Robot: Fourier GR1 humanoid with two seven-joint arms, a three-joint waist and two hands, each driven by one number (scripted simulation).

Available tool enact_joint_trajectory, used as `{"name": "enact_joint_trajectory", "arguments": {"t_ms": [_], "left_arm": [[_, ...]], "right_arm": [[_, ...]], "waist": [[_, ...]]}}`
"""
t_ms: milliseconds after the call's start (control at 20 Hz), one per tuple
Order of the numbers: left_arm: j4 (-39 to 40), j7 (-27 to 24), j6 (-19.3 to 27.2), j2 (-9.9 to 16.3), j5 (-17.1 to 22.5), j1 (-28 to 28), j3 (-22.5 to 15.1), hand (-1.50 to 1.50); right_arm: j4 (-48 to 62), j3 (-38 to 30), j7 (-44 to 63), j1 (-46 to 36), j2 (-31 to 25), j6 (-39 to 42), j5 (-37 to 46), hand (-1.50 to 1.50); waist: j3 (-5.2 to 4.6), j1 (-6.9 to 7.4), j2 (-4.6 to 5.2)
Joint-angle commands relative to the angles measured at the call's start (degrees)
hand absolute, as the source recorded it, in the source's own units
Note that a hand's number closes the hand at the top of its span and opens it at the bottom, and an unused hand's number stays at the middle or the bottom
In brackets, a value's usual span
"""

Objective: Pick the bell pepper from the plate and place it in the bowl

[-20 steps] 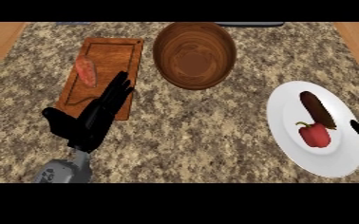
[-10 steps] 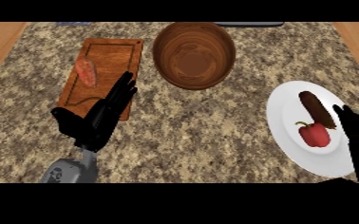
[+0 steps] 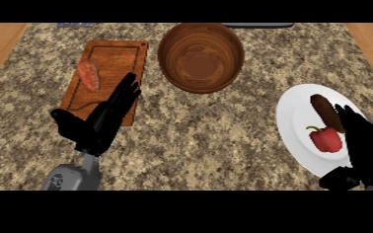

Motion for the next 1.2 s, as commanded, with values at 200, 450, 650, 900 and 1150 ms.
{"name": "enact_joint_trajectory", "arguments": {"t_ms": [200, 450, 650, 900, 1150], "left_arm": [[4.10, -0.12, -0.35, -3.81, -2.82, -3.42, 2.09, 0.00], [-0.40, 0.37, -3.74, -2.58, -2.09, 1.60, 2.70, 0.00], [-0.08, -0.75, -4.67, -3.62, -3.32, 3.04, 3.61, 0.00], [-2.26, 2.28, -3.58, -4.10, -4.34, 1.42, 4.87, 0.00], [-4.87, 3.67, -3.79, -5.64, -5.40, 3.84, 3.63, 0.00]], "right_arm": [[4.14, 1.08, -2.98, 0.07, 2.80, -1.66, 6.36, -1.50], [13.20, -1.16, -7.54, -4.76, 3.94, -5.18, 7.57, -1.50], [7.96, -2.06, -6.82, -0.48, 5.59, -5.00, 9.11, -1.50], [13.30, -5.53, -11.23, -2.83, 4.84, -7.32, 8.83, -1.50], [15.83, -5.55, -11.89, -4.79, 6.44, -8.17, 10.42, -1.50]], "waist": [[0.00, -0.24, 0.00], [0.01, 0.08, 0.00], [0.00, -0.12, -0.04], [0.00, -0.09, -0.03], [0.00, -0.05, -0.04]]}}
